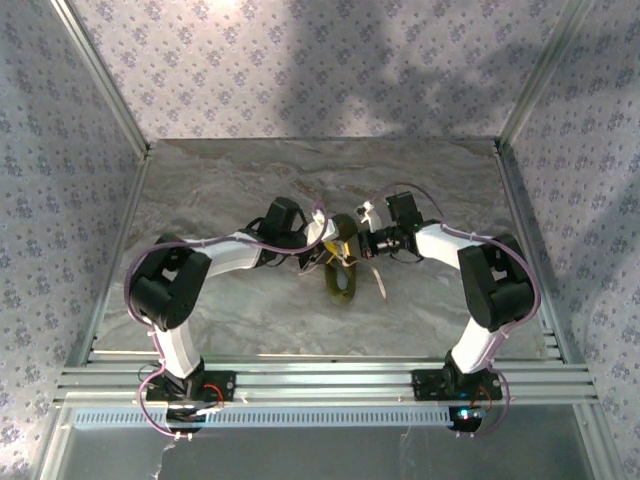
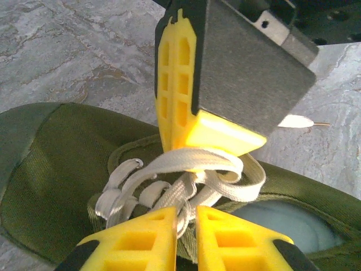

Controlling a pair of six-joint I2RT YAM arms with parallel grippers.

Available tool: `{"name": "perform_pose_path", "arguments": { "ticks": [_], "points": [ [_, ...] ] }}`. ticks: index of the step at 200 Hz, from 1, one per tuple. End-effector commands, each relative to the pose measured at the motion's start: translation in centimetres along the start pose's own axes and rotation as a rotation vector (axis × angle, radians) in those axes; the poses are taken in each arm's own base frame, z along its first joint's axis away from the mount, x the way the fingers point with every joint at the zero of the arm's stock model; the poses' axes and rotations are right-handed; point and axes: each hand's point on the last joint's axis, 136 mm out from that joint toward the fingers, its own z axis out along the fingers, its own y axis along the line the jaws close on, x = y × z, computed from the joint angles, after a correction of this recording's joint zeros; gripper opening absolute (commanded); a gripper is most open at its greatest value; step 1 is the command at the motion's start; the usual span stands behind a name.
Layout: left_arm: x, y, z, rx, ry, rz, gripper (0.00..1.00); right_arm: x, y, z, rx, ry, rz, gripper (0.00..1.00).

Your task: Tie the shoes

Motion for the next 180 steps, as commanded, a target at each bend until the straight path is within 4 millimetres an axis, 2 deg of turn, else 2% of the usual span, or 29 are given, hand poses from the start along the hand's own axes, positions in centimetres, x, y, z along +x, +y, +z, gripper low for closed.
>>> {"name": "perform_pose_path", "arguments": {
  "ticks": [1, 52, 97, 180],
  "points": [
    [-1.4, -0.3, -1.5, -0.017, -0.032, 0.052, 0.18, -0.1, 0.0, -0.6, 0.019, -0.011, -0.004, 0.00],
    [-2.6, 1.0, -1.9, -0.078, -0.024, 0.139, 0.23, -0.3, 0.4, -0.6, 0.017, -0.011, -0.014, 0.00],
    [-3.3, 1.9, -1.2, -0.104, -0.005, 0.219, 0.35, -0.5, 0.5, -0.7, 0.025, -0.008, -0.018, 0.00],
    [-2.6, 1.4, 1.4, -0.043, 0.046, 0.264, 0.35, -0.6, 0.5, -0.9, 0.035, -0.007, -0.017, 0.00]
  ]
}}
